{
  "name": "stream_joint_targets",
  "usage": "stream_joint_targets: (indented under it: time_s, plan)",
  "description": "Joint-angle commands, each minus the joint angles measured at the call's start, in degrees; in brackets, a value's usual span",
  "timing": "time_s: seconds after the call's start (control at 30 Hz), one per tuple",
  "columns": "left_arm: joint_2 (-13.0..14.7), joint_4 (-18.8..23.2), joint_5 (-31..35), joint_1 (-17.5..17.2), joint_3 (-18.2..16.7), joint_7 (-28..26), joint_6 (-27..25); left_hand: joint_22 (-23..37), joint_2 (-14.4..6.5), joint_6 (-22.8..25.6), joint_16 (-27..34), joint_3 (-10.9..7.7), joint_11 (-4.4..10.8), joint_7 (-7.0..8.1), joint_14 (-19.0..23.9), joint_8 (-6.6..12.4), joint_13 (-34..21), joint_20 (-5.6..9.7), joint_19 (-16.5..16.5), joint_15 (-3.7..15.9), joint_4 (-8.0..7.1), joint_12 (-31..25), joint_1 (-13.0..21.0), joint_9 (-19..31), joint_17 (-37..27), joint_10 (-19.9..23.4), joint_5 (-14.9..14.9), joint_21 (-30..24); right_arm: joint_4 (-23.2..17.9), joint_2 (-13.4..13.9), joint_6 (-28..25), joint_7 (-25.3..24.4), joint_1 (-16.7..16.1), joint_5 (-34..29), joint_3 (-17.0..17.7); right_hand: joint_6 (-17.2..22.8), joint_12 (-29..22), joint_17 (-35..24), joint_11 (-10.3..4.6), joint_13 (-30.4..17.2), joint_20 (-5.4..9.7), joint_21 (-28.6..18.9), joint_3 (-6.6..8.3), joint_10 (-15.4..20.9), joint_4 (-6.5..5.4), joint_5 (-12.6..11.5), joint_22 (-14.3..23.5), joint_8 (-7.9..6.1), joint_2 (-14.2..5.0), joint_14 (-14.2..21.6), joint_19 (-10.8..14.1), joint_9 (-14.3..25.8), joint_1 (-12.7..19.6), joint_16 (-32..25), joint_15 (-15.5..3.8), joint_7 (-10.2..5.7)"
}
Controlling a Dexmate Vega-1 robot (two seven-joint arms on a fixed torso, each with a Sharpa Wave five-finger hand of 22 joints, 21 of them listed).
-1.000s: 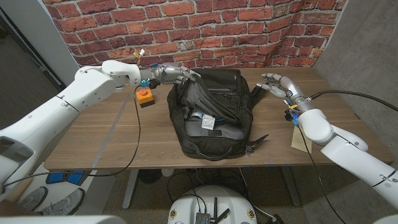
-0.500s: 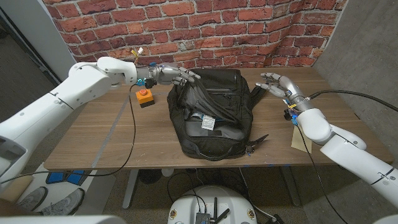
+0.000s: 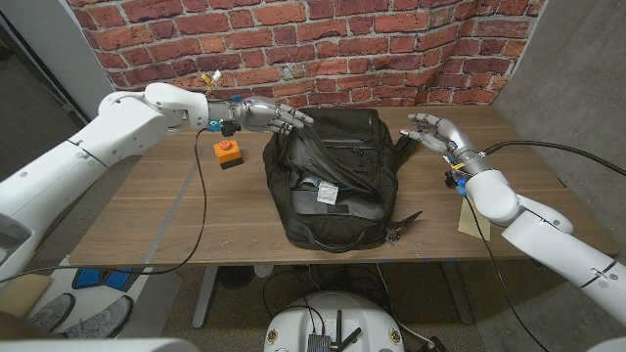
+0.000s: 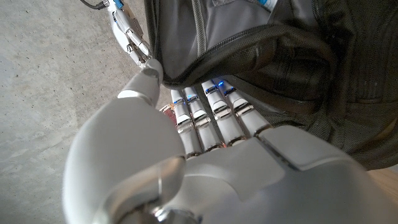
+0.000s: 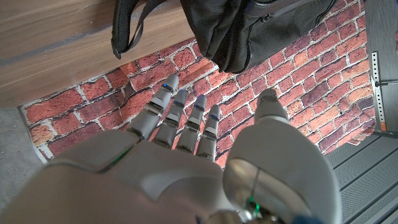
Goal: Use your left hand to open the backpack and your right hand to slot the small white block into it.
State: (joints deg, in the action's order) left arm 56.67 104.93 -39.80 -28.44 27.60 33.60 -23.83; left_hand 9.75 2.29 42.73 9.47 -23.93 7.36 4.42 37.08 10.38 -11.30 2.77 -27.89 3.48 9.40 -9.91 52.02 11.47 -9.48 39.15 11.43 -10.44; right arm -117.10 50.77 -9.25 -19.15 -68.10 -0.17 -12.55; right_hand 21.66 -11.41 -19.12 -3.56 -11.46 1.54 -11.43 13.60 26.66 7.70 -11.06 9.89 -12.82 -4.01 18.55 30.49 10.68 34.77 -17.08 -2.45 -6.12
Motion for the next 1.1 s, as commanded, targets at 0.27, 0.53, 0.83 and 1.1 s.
stream_joint_targets:
  time_s: [0.27, 0.53, 0.83, 1.1]
  plan:
    - [-0.87, -2.58, 0.53, 1.32, 0.49, 4.43, 2.93, -0.14, 1.57, -6.06, 0.05, 3.22, -1.10, -0.18, -9.06, -0.09, 0.66, 2.97, 6.74, 1.92, -0.61, -0.07, -2.30, -0.55, 0.01, -8.11, -0.42, 0.43, 0.92, -0.04, 0.26, -0.25, 0.95, 0.46, -0.71, 0.48, 0.07, -0.14, 0.06, -0.12, -0.11, 0.05, 0.04, -0.12, 0.24, -0.51, 0.14, 0.30, -0.36, -0.30, -0.10, -0.03, 0.39, 0.28, -1.74, 0.10]
    - [-1.72, -3.35, 0.92, 1.42, 0.68, 4.49, 3.96, -0.23, 1.32, -10.72, 0.08, 5.11, -2.93, -0.59, -16.67, -0.22, 1.07, 2.73, 12.75, -0.21, -1.18, 0.13, -4.96, -0.94, -0.02, -16.15, -0.66, 0.60, 1.74, -0.12, 0.71, -0.15, 1.62, 0.60, -1.17, 0.48, 0.10, -0.09, 0.03, -0.11, -0.11, 0.05, 0.02, -0.22, 0.30, -0.52, 0.14, 0.41, -0.40, -0.29, -0.12, -0.03, 0.34, 0.31, -1.65, 0.05]
    - [-2.17, -2.26, 1.21, -0.82, -0.65, 0.05, 5.42, -0.23, -0.16, -18.68, 0.03, 6.79, -4.78, -0.58, -25.30, -0.66, 1.21, 1.98, 19.21, -2.22, -1.99, -0.16, -9.41, -1.19, -0.02, -24.72, -0.83, 0.44, 2.93, -0.26, 1.16, -0.14, 2.00, 1.39, -1.15, 0.40, 0.08, -0.03, 0.01, -0.11, -0.16, 0.08, -0.01, -0.24, 0.36, -0.52, 0.13, 0.56, -0.42, -0.45, -0.20, -0.03, 0.26, 0.43, -1.73, 0.06]
    - [-3.01, -1.30, 1.55, -3.48, -2.16, -4.94, 7.91, -0.23, -0.63, -21.73, 0.12, 7.33, -4.24, 0.41, -27.42, -0.63, 1.23, 2.13, 20.64, -2.53, -2.19, -0.15, -11.11, -1.27, -0.02, -27.30, -0.94, 0.37, 4.94, -1.02, 2.81, -0.05, 2.86, 2.81, -1.13, 0.04, 0.33, 0.00, 0.18, -0.10, -0.18, 0.17, -0.12, -0.98, 0.26, -0.49, 0.13, 0.84, -0.48, -1.10, -0.46, -0.03, -0.10, 0.73, -1.51, 0.06]
